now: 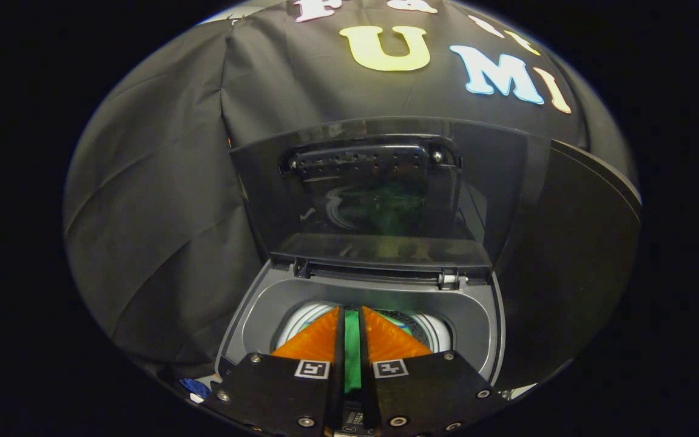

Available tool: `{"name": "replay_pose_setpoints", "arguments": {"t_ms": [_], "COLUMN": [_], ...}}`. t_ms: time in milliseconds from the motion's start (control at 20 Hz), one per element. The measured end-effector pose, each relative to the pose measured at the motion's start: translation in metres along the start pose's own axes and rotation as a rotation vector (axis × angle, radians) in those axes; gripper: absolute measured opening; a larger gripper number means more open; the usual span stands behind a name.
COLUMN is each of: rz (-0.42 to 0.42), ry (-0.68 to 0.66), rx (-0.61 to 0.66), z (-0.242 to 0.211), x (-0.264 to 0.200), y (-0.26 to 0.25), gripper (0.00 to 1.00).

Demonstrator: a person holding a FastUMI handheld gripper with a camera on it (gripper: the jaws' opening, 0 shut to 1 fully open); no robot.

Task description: Put the clothes into the washing machine and then close the washing machine lid.

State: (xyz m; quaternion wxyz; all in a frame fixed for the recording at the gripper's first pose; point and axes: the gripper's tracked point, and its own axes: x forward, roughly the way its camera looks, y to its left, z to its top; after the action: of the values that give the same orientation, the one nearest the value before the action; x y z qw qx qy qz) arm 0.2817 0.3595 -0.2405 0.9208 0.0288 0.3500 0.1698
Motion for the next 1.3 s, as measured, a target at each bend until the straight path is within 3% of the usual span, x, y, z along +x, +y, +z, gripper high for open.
{"name": "replay_pose_setpoints", "arguments": {"t_ms": [50,100,300,600,1300], "rz": [0.004,0.005,-0.043,-0.044,-0.055], "ry": [0.014,0.028,0.03,-0.051,-0.44], "rx": [0.001,0.0,-0.013,-0.022,-0.09], "z": [-0.004,-0.006,-0.018,-0.001,0.135], "x": [-0.001,-0.001,-0.003,-0.017,-0.095], "y": [0.001,0.002,-0.009,-0.01,-0.006], "gripper": [0.13,0.19,0.97,0.96,0.96]}}
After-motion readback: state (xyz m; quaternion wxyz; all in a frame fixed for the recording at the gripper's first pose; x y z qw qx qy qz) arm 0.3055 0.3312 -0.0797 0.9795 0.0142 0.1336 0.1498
